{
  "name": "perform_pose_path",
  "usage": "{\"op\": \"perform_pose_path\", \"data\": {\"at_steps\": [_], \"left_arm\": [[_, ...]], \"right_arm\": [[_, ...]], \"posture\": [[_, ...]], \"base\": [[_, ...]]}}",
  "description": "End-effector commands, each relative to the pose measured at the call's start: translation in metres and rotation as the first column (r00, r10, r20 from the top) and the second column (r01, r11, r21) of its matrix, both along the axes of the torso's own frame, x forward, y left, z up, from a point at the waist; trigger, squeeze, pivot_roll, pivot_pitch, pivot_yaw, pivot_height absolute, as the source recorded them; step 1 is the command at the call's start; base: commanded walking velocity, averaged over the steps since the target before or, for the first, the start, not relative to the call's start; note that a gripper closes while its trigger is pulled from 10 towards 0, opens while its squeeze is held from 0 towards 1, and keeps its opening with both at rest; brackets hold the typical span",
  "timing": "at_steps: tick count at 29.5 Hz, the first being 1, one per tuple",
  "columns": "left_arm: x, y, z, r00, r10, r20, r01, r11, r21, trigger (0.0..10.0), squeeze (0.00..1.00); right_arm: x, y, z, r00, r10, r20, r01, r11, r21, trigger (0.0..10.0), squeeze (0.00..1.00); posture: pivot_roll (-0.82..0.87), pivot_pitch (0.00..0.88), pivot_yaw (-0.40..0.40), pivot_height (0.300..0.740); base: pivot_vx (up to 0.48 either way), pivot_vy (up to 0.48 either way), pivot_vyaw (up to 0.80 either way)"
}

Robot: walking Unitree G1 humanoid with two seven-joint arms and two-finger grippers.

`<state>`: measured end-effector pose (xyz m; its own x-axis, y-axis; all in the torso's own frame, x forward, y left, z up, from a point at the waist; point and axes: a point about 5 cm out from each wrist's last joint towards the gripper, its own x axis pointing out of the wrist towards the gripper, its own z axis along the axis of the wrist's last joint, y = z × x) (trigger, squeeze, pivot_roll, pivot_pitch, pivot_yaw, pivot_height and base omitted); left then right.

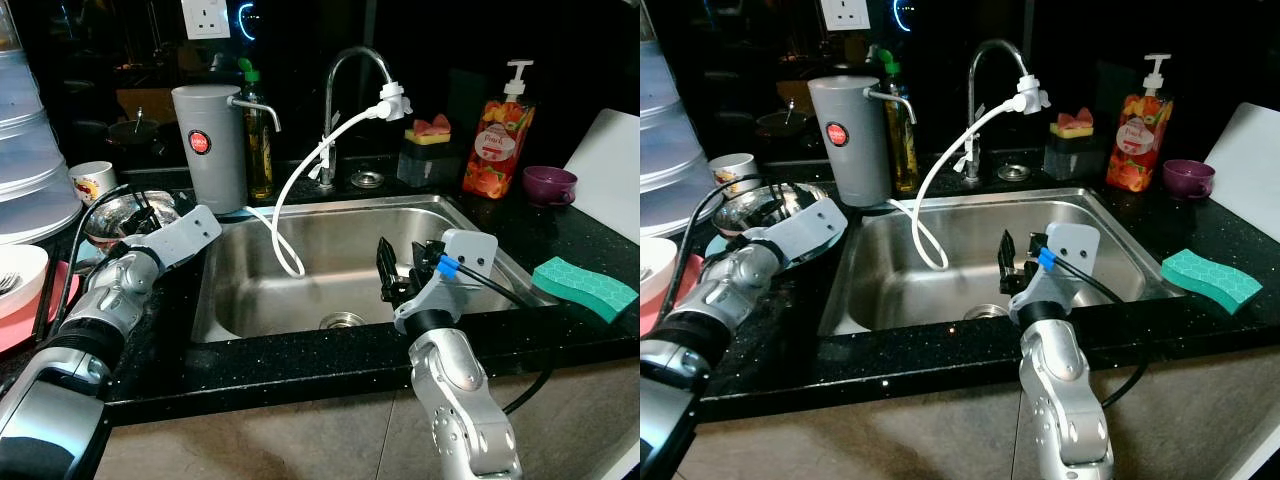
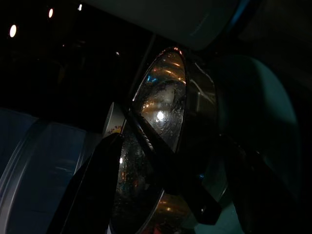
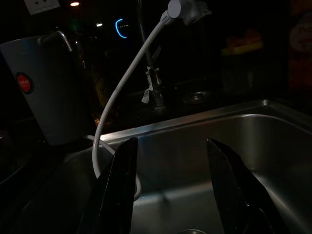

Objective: Kitchen organization

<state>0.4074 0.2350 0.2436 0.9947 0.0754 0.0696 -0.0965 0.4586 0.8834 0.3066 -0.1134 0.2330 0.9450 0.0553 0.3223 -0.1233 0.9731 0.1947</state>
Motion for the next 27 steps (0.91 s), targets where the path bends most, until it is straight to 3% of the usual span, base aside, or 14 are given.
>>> {"op": "perform_pose_path", "data": {"at_steps": [1, 3, 4, 6, 7, 8, 9, 11, 14, 15, 17, 18, 19, 27], "left_arm": [[0.0013, -0.0005, -0.0003, 1.000, -0.007, -0.006, 0.007, 1.000, 0.022, 7.6, 0.00], [0.0016, -0.0011, -0.0009, 1.000, -0.012, -0.009, 0.012, 1.000, 0.023, 7.6, 0.00], [0.0020, -0.0016, -0.0017, 1.000, -0.016, -0.013, 0.016, 1.000, 0.024, 6.9, 0.00], [0.0023, -0.0017, -0.0025, 1.000, -0.019, -0.017, 0.020, 0.999, 0.025, 6.5, 0.00], [0.0024, -0.0018, -0.0030, 1.000, -0.021, -0.019, 0.021, 0.999, 0.026, 5.6, 0.00], [0.0025, -0.0019, -0.0032, 1.000, -0.021, -0.020, 0.022, 0.999, 0.027, 5.6, 0.00], [0.0025, -0.0022, -0.0037, 0.999, -0.024, -0.023, 0.025, 0.999, 0.027, 4.6, 0.00], [0.0027, -0.0027, -0.0044, 0.999, -0.030, -0.027, 0.031, 0.999, 0.028, 3.7, 0.00], [0.0028, -0.0034, -0.0051, 0.999, -0.040, -0.033, 0.041, 0.999, 0.031, 3.2, 0.00], [0.0029, -0.0036, -0.0052, 0.999, -0.043, -0.034, 0.044, 0.999, 0.030, 2.2, 0.00], [0.0029, -0.0038, -0.0052, 0.998, -0.049, -0.035, 0.050, 0.998, 0.031, 1.6, 0.00], [0.0029, -0.0041, -0.0053, 0.998, -0.054, -0.035, 0.056, 0.998, 0.033, 0.4, 0.00], [0.0029, -0.0049, -0.0053, 0.997, -0.065, -0.033, 0.066, 0.997, 0.035, 0.0, 0.00], [0.0024, -0.0066, -0.0069, 0.996, -0.087, -0.034, 0.088, 0.995, 0.041, 0.0, 0.00]], "right_arm": [[-0.0004, -0.0005, 0.0030, 1.000, -0.005, 0.013, 0.005, 1.000, 0.001, 10.0, 0.00], [-0.0004, -0.0005, 0.0032, 1.000, -0.005, 0.014, 0.005, 1.000, 0.001, 10.0, 0.00], [-0.0004, -0.0006, 0.0036, 1.000, -0.006, 0.016, 0.006, 1.000, 0.001, 10.0, 0.00], [-0.0005, -0.0007, 0.0043, 1.000, -0.007, 0.018, 0.007, 1.000, 0.002, 10.0, 0.00], [-0.0003, -0.0008, 0.0042, 1.000, -0.007, 0.018, 0.007, 1.000, 0.002, 10.0, 0.00], [-0.0002, -0.0008, 0.0041, 1.000, -0.008, 0.018, 0.008, 1.000, 0.002, 10.0, 0.00], [-0.0001, -0.0009, 0.0041, 1.000, -0.009, 0.018, 0.009, 1.000, 0.002, 10.0, 0.00], [0.0001, -0.0009, 0.0041, 1.000, -0.009, 0.018, 0.009, 1.000, 0.002, 10.0, 0.00], [0.0003, -0.0010, 0.0042, 1.000, -0.010, 0.018, 0.010, 1.000, 0.002, 10.0, 0.00], [0.0002, -0.0011, 0.0042, 1.000, -0.010, 0.019, 0.010, 1.000, 0.002, 10.0, 0.00], [0.0006, -0.0007, 0.0043, 1.000, -0.009, 0.019, 0.009, 1.000, 0.003, 10.0, 0.00], [0.0007, -0.0005, 0.0044, 1.000, -0.008, 0.020, 0.008, 1.000, 0.003, 10.0, 0.00], [0.0007, -0.0005, 0.0045, 1.000, -0.007, 0.020, 0.007, 1.000, 0.003, 10.0, 0.00], [0.0011, -0.0001, 0.0046, 1.000, -0.005, 0.022, 0.005, 1.000, 0.003, 10.0, 0.00]], "posture": [[0.01, 0.075, 0.035, 0.740], [0.01, 0.075, 0.035, 0.740], [0.01, 0.075, 0.035, 0.740], [0.01, 0.075, 0.035, 0.740], [0.01, 0.071, 0.039, 0.740], [0.01, 0.071, 0.039, 0.740], [0.01, 0.071, 0.039, 0.740], [0.01, 0.069, 0.039, 0.740], [0.01, 0.069, 0.039, 0.740], [0.01, 0.069, 0.039, 0.740], [0.01, 0.067, 0.039, 0.740], [0.01, 0.067, 0.039, 0.740], [0.01, 0.067, 0.039, 0.740], [0.01, 0.062, 0.039, 0.740]], "base": [[0.000, 0.000, 0.00], [0.000, 0.000, 0.00], [0.000, 0.000, 0.00], [0.000, 0.000, 0.00], [0.000, 0.000, 0.00], [0.000, 0.000, 0.00], [0.000, 0.000, 0.00], [0.000, 0.000, 0.00], [0.000, 0.000, 0.00], [0.000, 0.000, 0.00], [0.000, 0.000, 0.00], [0.000, 0.000, 0.00], [0.000, 0.000, 0.00], [0.000, 0.000, 0.00]]}}
